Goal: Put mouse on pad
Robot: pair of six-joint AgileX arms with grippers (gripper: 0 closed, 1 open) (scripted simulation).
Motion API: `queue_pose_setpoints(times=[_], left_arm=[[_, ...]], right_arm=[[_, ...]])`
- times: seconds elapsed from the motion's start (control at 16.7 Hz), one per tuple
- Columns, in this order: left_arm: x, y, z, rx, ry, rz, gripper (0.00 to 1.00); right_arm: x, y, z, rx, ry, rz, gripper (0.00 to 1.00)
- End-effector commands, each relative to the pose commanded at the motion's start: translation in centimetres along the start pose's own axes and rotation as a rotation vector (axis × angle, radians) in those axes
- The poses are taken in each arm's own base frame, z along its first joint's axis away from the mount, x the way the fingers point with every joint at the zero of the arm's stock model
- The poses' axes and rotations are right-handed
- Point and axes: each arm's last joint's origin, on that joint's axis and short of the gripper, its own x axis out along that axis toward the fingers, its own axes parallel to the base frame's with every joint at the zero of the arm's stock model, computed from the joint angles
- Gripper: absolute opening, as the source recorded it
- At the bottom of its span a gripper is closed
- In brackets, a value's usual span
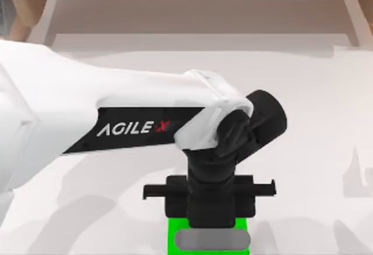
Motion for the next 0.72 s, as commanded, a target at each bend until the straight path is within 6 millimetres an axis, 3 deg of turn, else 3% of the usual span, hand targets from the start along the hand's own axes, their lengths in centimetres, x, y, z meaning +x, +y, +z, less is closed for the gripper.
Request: queue_pose_setpoints(times=[0.36, 0.72], left_arm=[[0.00, 0.00, 0.00, 0.000, 0.000, 0.000, 0.98], [0.00, 0.00, 0.00, 0.000, 0.000, 0.000, 1.00]], right_arm=[[0.00, 0.00, 0.00, 0.000, 0.000, 0.000, 1.00], [0.00, 0.00, 0.00, 0.000, 0.000, 0.000, 1.00]])
